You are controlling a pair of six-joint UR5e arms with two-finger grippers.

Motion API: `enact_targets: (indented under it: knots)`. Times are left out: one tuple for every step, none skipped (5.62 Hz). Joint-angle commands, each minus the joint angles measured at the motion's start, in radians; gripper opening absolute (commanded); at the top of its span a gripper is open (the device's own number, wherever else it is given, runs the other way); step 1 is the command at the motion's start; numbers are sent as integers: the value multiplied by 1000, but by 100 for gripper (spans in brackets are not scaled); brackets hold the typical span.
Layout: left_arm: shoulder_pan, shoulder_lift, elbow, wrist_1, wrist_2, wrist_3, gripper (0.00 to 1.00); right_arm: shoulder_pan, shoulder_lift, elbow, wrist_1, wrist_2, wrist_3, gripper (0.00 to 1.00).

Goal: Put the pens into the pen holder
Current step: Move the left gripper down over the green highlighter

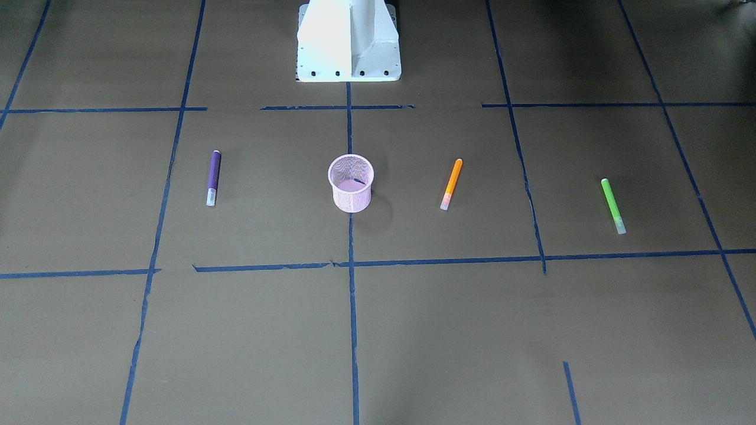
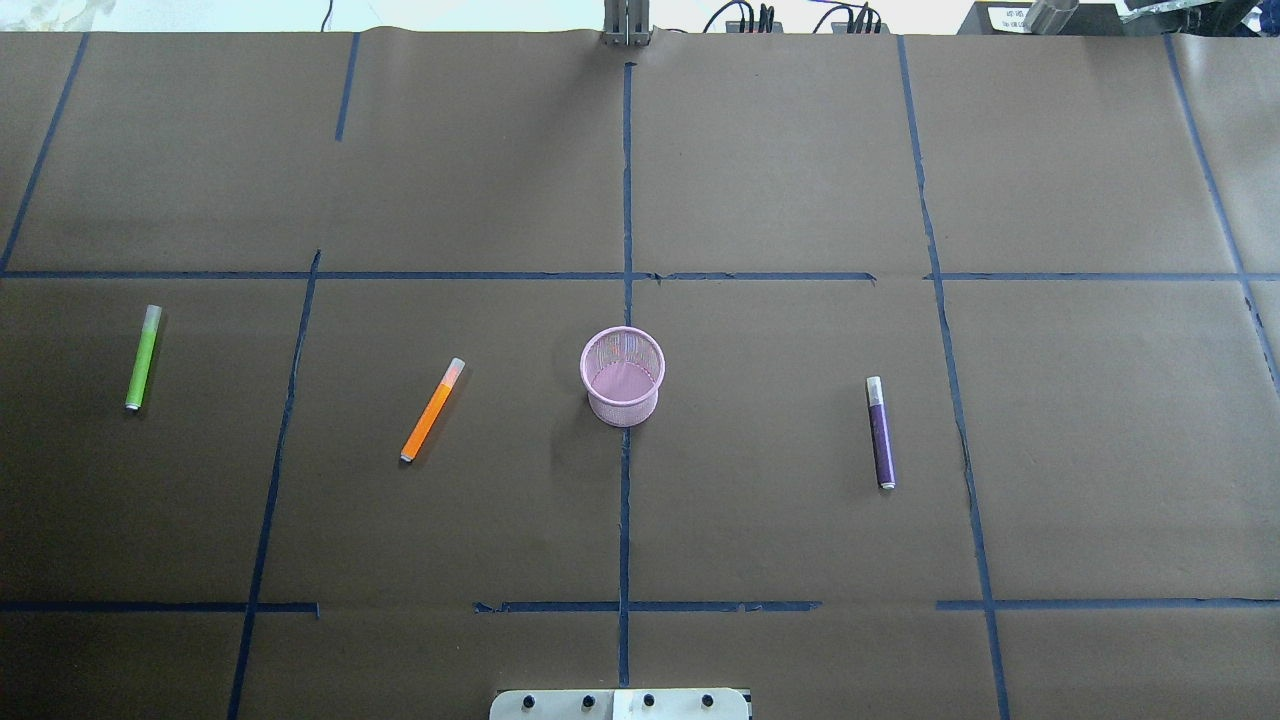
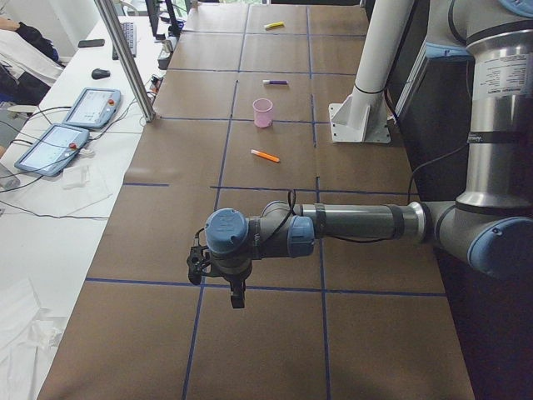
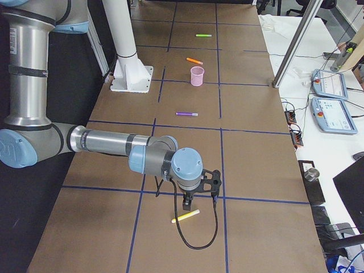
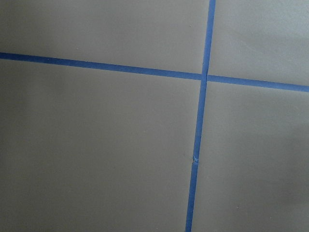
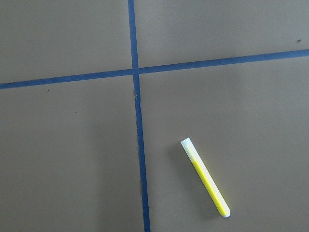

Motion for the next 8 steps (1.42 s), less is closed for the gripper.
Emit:
enact_targets:
  knots:
    - [0,-3,1,-2,0,0,100,0,2,-13,30,0,8,100]
    - [0,-5,-1,-2,0,0,100,0,2,-36,43,0,7,100]
    - [0,-6,-1,-2,0,-2,100,0,2,-37,43,0,7,100]
    - [0,-6,-1,-2,0,-2,100,0,3,-36,60,0,5,100]
    - [0,-8,1,-2,0,-2,100,0,3,-65,114,2,11,100]
    - [0,-6,-1,-2,0,-2,100,0,6,-111,162,3,11,100]
    - [0,-11,-5,-2,-2,-3,100,0,5,-114,190,3,13,100]
    - [5,-12,-45,-2,0,-6,100,0,5,-114,190,2,13,100]
